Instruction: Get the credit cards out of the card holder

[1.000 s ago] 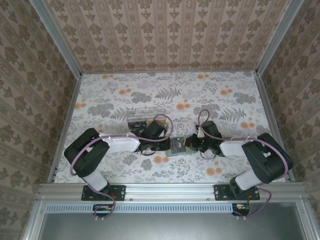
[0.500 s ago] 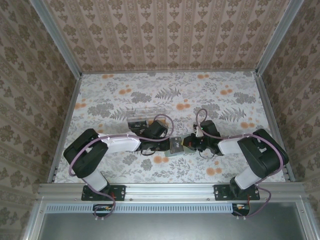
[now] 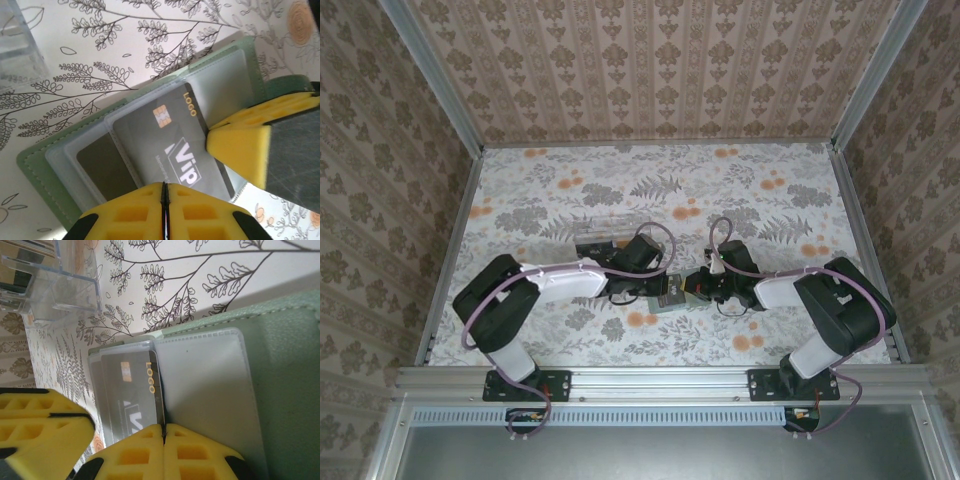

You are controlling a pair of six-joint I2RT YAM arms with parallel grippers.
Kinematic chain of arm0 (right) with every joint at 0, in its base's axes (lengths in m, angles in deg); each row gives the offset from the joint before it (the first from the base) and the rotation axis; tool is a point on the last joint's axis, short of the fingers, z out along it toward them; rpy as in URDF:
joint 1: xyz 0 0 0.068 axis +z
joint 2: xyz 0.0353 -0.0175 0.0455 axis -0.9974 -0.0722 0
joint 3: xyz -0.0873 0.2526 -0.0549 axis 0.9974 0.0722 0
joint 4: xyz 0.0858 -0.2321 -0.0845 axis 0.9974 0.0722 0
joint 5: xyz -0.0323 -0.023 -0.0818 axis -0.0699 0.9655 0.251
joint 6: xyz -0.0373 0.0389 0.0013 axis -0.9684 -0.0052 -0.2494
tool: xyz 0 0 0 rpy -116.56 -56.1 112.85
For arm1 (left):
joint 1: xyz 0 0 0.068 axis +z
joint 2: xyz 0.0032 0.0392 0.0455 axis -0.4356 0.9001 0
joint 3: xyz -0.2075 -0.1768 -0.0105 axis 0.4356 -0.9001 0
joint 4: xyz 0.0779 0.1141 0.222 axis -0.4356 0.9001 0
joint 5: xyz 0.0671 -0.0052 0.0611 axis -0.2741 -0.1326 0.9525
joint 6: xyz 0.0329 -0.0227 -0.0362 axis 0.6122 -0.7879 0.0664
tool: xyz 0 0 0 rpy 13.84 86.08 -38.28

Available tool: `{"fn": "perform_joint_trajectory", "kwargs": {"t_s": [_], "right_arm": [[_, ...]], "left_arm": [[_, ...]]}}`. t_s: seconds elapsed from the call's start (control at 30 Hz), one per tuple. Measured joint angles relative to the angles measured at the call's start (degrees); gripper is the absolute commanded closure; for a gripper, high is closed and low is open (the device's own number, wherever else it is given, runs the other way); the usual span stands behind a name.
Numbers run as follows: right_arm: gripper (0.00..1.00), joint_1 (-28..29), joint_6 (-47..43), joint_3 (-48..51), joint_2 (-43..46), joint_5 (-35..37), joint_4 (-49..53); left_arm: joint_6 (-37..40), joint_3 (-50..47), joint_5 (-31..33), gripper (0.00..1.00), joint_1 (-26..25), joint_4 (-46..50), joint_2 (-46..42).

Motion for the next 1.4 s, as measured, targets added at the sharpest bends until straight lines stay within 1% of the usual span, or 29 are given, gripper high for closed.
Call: {"fn": "perform_joint_trajectory", "kwargs": {"t_s": [0.1, 0.33, 0.77, 0.83, 0.97, 1.0, 1.03, 1.27, 1.4], "right_arm": [[1.00, 0.00, 0.00, -0.02, 0.00, 0.15, 0.17], [1.00, -0.02, -0.94, -0.52, 0.09, 0.46, 1.49], [1.00, -1.42, -2.86, -0.96, 0.13, -0.31, 2.86], [0.95, -1.90, -3.06, -0.94, 0.13, -0.76, 2.93], [0.94, -2.27, -3.23, -0.94, 0.11, -1.36, 2.99], [0.98, -2.34, -3.23, -0.94, 0.11, -1.44, 2.99], [1.00, -2.36, -3.23, -0.94, 0.04, -1.57, 2.95], [1.00, -2.49, -3.26, -0.76, 0.15, -1.92, 2.86], [1.00, -3.10, -4.33, -0.07, 2.84, -0.48, 5.77]], "left_arm": [[0.00, 0.07, -0.02, 0.92, 0.00, 0.11, 1.53], [-0.20, 0.17, 0.39, 0.97, 0.04, 0.39, 1.51], [-0.28, 0.17, 0.98, 1.00, -0.07, 0.46, 1.51], [-0.28, 0.15, 1.11, 1.00, -0.07, 0.46, 1.51], [-0.28, 0.15, 1.16, 1.00, -0.09, 0.46, 1.51], [-0.28, 0.15, 1.16, 1.00, -0.09, 0.46, 1.51], [-0.28, 0.15, 1.16, 1.00, -0.09, 0.46, 1.51], [-0.28, 0.15, 1.46, 1.00, -0.28, 0.46, 1.51], [-0.28, 0.15, 1.49, 1.00, -0.28, 0.46, 1.51]]}}
